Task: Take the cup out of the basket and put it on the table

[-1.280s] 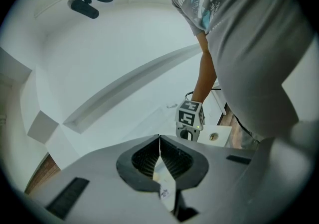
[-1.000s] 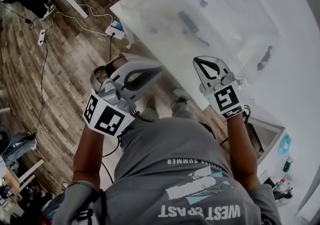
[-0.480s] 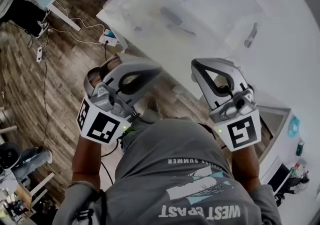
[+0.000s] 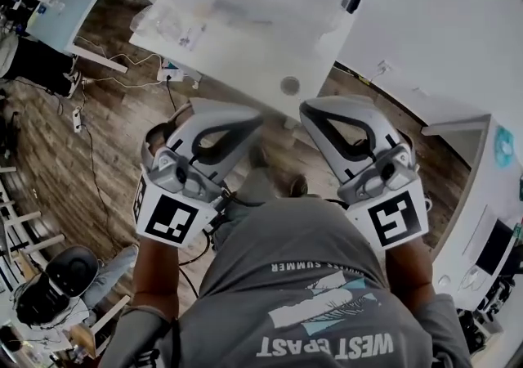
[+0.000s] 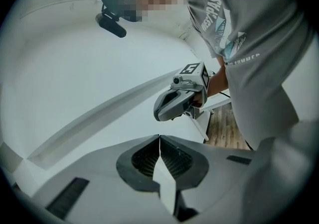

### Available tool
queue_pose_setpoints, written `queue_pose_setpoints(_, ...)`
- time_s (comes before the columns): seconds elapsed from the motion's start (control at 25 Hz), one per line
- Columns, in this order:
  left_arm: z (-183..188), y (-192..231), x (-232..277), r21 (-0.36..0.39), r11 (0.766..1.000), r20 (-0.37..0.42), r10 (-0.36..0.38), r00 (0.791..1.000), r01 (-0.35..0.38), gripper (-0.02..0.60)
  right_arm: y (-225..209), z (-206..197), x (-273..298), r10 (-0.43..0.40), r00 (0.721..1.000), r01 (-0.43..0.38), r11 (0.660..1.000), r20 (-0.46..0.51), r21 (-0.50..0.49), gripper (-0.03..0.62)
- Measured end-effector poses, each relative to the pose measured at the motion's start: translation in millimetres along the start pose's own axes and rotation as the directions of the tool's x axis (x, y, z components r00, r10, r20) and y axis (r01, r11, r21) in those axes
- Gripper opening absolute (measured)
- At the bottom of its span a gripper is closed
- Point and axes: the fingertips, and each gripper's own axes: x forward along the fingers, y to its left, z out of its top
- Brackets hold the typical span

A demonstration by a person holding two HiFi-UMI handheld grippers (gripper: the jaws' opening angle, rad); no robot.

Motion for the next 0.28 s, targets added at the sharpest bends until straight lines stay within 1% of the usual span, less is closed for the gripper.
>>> queue_pose_setpoints(0.12, 22.8, -24.2, 9.3, 0.012, 1.0, -0.016, -0.016, 1.0, 0.016, 0.015, 6.8, 0.0, -36.9, -0.016, 1.0, 0.016, 1.0, 0.004, 0.01, 0.011)
queue_pose_setpoints(0.28, 56.3, -60.5, 17.1, 0.023, 1.0, -0.025, -0.013, 1.0, 0.013, 0.015, 20.7, 4.2, -87.0, -0.019, 1.0, 0.018, 1.0, 0.022, 0.008, 0.011)
